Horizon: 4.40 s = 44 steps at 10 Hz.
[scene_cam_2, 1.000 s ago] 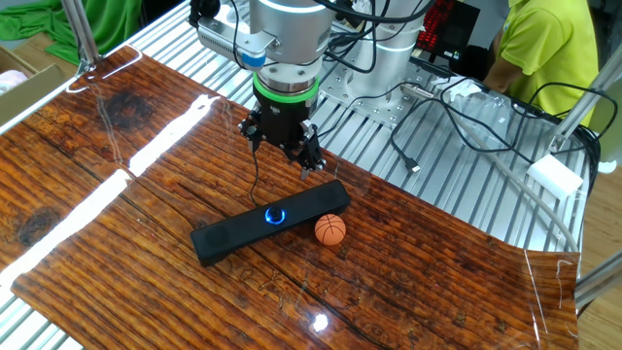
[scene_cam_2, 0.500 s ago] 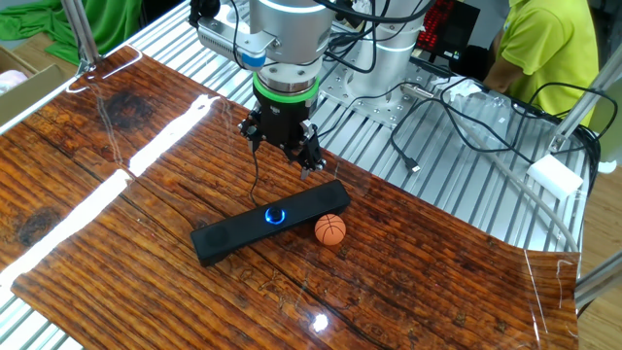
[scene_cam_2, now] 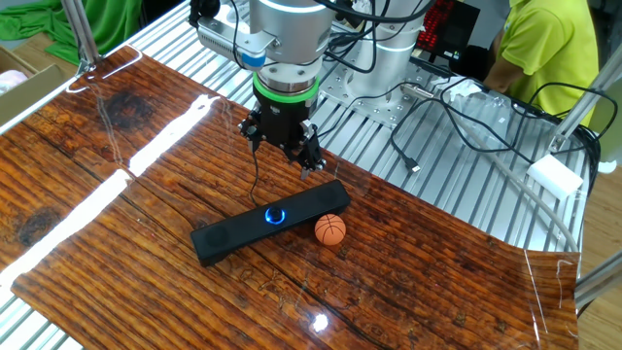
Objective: Turn the knob to increase the volume of the speaker
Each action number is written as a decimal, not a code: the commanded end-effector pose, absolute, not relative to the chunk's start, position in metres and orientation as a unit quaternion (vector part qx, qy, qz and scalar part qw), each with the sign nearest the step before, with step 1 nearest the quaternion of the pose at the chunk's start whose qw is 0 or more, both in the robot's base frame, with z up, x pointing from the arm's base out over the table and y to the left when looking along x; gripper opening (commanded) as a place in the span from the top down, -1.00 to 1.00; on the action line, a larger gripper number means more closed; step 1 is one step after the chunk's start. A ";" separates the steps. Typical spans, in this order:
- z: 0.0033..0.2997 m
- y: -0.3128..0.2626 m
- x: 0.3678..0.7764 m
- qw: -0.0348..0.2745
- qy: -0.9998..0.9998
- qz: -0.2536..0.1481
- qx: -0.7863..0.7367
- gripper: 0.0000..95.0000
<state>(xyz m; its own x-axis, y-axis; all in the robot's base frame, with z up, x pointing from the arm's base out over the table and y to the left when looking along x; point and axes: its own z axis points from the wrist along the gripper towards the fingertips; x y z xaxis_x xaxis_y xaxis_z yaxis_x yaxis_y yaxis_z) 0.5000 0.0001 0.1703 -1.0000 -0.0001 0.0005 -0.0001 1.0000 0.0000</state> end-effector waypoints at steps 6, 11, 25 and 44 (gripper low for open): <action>0.170 0.000 0.500 -0.004 -1.000 0.001 0.005 1.00; 0.170 0.000 0.500 -0.004 -1.000 0.000 0.014 1.00; 0.169 0.001 0.500 -0.002 -0.992 0.021 0.121 1.00; 0.169 0.014 0.502 0.006 -0.992 0.048 0.115 1.00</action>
